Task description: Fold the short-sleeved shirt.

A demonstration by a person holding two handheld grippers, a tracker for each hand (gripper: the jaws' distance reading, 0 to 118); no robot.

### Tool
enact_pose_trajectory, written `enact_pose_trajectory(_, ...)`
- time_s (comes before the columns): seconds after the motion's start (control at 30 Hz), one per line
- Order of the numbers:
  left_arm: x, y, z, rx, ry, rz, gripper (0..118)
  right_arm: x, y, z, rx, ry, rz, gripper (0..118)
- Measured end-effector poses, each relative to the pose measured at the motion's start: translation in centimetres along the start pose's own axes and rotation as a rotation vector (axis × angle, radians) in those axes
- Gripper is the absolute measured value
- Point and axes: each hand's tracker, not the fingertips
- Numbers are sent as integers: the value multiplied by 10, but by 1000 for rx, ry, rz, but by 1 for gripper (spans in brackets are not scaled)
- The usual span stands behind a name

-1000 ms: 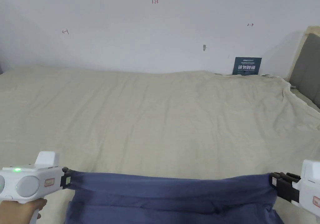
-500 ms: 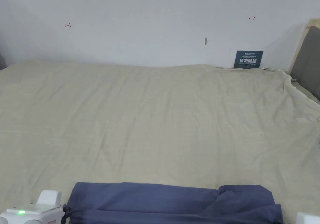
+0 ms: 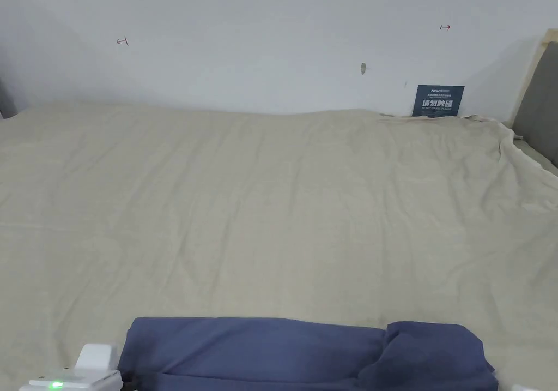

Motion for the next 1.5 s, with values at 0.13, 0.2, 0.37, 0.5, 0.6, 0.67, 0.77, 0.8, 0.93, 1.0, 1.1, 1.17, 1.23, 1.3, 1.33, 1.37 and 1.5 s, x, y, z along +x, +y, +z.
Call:
enact_pose_trajectory(0.13, 1, 18, 28, 75, -28, 55, 110, -7, 20, 26, 94, 15, -2, 89)
enact_pose_trajectory(0.2, -6, 30, 35, 153, -53, 80, 110, -14, 37, 45, 174, 36, 13, 92)
enact_pose_trajectory(0.37, -3, 68, 80, 337, -77, 86, 111, -22, 79, 88, 374, 54, 60, 92)
enact_pose_trajectory(0.5, -1, 91, 97, 425, -68, 89, 115, -35, 103, 112, 515, 20, 106, 92)
enact_pose_trajectory(0.6, 3, 101, 104, 501, -63, 100, 114, -43, 113, 120, 585, -21, 137, 91)
enact_pose_trajectory(0.67, 7, 103, 109, 528, -61, 98, 106, -50, 115, 125, 620, -28, 139, 86)
enact_pose_trajectory(0.77, 17, 100, 115, 627, -46, 82, 73, -59, 115, 129, 665, -44, 150, 49)
enact_pose_trajectory(0.8, 20, 100, 116, 654, -30, 85, 64, -62, 115, 129, 677, -53, 153, 38)
enact_pose_trajectory(0.93, 30, 97, 122, 700, -26, 63, 7, -72, 112, 133, 708, -54, 164, 0)
enact_pose_trajectory(1.0, 34, 98, 126, 697, -43, 55, 1, -73, 113, 132, 699, -46, 182, 0)
enact_pose_trajectory(1.1, 36, 99, 126, 687, -74, 55, 0, -75, 114, 132, 699, -34, 170, 0)
enact_pose_trajectory(1.17, 35, 99, 123, 670, -78, 43, 0, -77, 113, 133, 698, -35, 172, 0)
enact_pose_trajectory(1.23, 34, 99, 123, 662, -79, 37, 0, -78, 113, 133, 698, -35, 175, 0)
enact_pose_trajectory(1.3, 31, 99, 121, 648, -87, 45, 0, -78, 114, 134, 696, -31, 173, 0)
enact_pose_trajectory(1.33, 28, 99, 120, 637, -93, 50, 0, -78, 114, 134, 695, -28, 170, 0)
enact_pose_trajectory(1.37, 27, 100, 120, 629, -98, 58, 0, -78, 114, 134, 694, -28, 170, 0)
enact_pose_trajectory(1.5, 20, 99, 118, 607, -103, 70, 0, -76, 115, 133, 692, -31, 168, 0)
